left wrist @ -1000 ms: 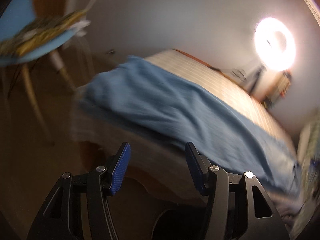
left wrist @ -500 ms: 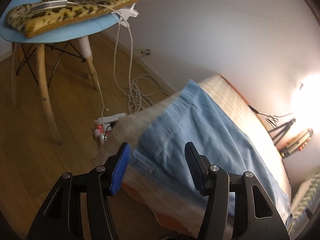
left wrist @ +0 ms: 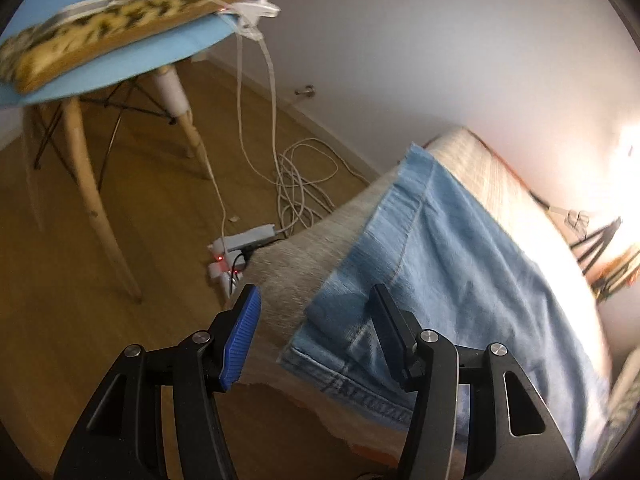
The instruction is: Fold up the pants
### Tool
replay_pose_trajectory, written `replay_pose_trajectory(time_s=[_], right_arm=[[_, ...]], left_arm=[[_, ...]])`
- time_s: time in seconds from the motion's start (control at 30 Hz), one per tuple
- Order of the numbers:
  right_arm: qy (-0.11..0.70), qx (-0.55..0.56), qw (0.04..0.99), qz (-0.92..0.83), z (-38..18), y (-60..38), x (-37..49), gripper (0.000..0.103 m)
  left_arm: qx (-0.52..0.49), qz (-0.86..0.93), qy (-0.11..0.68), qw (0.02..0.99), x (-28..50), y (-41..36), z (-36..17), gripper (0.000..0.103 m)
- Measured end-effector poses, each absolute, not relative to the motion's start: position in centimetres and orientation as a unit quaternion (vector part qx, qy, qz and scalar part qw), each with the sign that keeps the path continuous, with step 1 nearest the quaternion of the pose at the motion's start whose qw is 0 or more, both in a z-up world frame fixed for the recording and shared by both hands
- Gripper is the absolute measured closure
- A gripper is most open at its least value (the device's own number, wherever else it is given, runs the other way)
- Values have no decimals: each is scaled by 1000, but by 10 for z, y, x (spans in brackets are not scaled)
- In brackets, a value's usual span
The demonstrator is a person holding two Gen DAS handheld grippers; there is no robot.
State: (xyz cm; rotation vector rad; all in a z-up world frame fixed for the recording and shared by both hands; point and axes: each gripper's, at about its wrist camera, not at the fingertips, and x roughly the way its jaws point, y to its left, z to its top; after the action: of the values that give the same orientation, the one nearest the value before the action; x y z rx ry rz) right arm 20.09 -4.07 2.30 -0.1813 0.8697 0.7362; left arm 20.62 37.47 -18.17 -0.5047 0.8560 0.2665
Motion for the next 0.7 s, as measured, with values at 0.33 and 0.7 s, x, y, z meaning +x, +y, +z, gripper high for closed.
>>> replay_pose_trajectory(time_s=[0.33, 0.7], right_arm=[[451, -215, 766, 404, -30, 102, 222, 59], [466, -284, 748, 378, -75, 136, 240, 83]], left_arm=[[-174, 119, 419, 883, 220, 349, -172, 83], [-195, 115, 408, 885, 212, 360, -154, 89]])
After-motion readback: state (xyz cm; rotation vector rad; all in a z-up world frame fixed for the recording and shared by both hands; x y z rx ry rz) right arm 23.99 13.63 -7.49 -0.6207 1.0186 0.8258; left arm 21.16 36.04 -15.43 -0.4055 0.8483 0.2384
